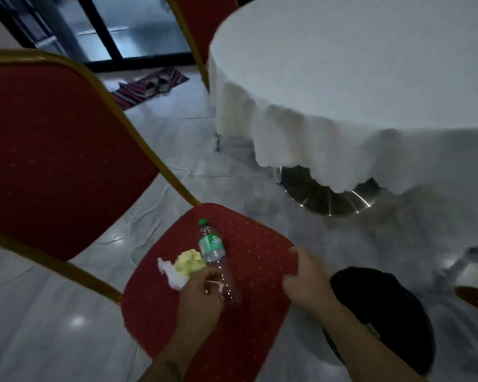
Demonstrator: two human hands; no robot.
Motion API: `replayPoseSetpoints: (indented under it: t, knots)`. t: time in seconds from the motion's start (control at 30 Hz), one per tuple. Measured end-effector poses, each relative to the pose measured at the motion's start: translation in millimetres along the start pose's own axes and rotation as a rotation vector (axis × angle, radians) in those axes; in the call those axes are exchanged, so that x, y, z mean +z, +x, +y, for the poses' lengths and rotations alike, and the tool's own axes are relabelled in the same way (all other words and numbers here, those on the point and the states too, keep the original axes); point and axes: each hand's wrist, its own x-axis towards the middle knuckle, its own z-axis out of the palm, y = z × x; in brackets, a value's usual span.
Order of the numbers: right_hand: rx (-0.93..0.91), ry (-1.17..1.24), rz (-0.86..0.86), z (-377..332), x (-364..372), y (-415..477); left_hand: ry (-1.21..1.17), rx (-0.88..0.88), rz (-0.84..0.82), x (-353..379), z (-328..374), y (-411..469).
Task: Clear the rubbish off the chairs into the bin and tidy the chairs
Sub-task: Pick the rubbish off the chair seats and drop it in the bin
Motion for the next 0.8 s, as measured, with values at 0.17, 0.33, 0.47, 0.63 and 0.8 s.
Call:
replayPoseSetpoints:
  t: [0.17, 0.33, 0.47, 0.63, 0.8]
  knots:
    - [-0.093, -0.075, -0.120, -66, 68, 6, 0.228, 0.117, 0.241, -53, -26, 20]
    - [0.015, -0.115, -0.176, -96, 124, 23, 0.568, 0.134, -0.190, -72, -55, 50]
    - [0.078, -0.147, -0.142, -95, 145, 33, 0.877, 0.168, -0.434, -69, -73, 81]
    - [0.065, -0.183, -0.090, -87, 151, 42, 0.992, 0.280, -0.478, -58, -81, 96]
    - [0.080, -0.093, -0.057, -81, 131, 49, 0.995, 0.342, -0.427, -45, -84, 99]
